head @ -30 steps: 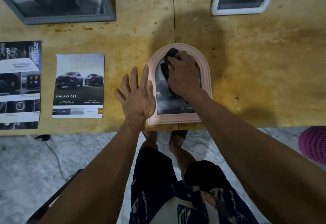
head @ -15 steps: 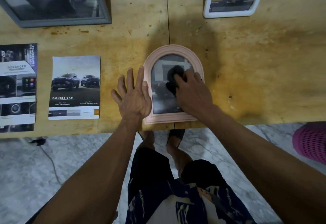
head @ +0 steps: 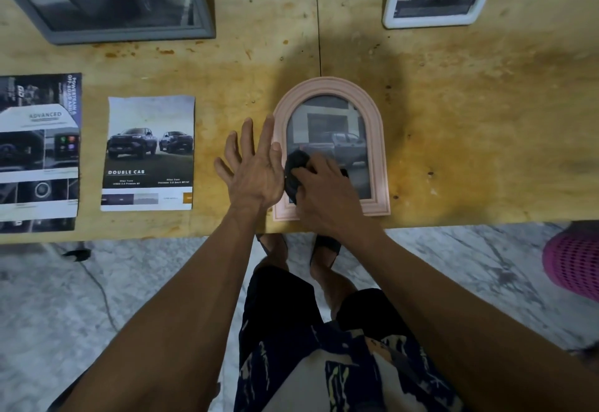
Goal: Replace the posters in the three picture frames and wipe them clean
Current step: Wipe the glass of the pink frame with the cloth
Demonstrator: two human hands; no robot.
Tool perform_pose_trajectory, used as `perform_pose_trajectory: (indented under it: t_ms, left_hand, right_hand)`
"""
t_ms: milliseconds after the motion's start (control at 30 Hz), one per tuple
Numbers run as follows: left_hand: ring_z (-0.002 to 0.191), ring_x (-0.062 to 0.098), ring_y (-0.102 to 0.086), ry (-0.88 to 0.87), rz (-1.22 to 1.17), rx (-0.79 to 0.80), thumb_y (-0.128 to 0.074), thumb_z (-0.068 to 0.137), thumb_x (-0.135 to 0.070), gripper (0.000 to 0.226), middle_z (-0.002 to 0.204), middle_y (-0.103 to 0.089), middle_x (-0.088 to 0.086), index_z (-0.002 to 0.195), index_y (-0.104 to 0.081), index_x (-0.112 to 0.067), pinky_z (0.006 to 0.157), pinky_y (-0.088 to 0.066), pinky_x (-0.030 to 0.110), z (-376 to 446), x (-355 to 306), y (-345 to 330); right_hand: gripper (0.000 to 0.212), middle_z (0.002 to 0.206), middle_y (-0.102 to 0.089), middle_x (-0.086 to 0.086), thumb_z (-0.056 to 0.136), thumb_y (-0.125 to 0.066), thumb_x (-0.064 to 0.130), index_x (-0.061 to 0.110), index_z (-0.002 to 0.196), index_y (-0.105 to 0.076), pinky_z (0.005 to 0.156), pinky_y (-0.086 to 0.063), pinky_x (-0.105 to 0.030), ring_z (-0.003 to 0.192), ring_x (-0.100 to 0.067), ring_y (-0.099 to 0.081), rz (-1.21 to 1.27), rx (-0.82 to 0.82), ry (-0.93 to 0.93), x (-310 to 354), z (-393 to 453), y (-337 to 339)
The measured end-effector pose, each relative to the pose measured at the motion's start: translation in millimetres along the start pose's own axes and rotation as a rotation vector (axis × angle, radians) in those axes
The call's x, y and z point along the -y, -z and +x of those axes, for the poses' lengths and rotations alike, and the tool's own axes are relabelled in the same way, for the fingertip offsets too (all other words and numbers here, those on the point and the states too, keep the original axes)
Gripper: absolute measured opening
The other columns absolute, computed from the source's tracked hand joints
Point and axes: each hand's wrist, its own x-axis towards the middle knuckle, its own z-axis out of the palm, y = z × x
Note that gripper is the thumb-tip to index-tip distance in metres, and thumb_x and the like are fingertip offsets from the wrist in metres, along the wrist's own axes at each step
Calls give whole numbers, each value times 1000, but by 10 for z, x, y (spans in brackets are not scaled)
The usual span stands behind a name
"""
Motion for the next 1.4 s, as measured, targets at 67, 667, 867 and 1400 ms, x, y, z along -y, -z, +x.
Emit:
perform_pose_trajectory:
  t_ms: [67, 667, 867, 1400]
  left_hand:
    - [151, 26, 3, 12, -10, -11, -14, 105, -49, 49, 166, -1, -10, 153, -6, -52, 115, -1, 63, -11, -23, -15]
    - [152, 27, 6, 47, 7, -28, -10, 105, -48, 49, 166, -2, -10, 154, -5, -49, 117, 1, 62, -61, -89, -23]
    - [152, 29, 7, 50, 15, 8, -10, 105, -48, 50, 166, 1, -10, 154, -2, -50, 116, 1, 63, -61, -107, 15]
    - [147, 35, -10, 11, -26, 29, -34, 103, -47, 58, 163, -16, 4, 155, -19, -27, 110, -16, 62, -94, -98, 191]
  right_hand:
    - [32, 117, -50, -6, 85, -48, 29, 19, 112, -61, 83, -44, -44, 108, -27, -45, -65, -31, 26, -39, -118, -8]
    - [11, 93, -59, -12, 66, -77, 16, 16, 69, -66, 57, -44, -38, 83, -36, -57, -585, 54, 27, -605, -400, 560]
    - [5, 101, -55, -7, 79, -64, 20, 17, 78, -68, 56, -30, -32, 95, -30, -53, -494, 65, 37, -593, -300, 610]
    - [48, 133, -34, -27, 96, -38, 23, 0, 137, -40, 91, -29, -46, 109, -42, -38, -175, -171, -564, -1178, -437, 585]
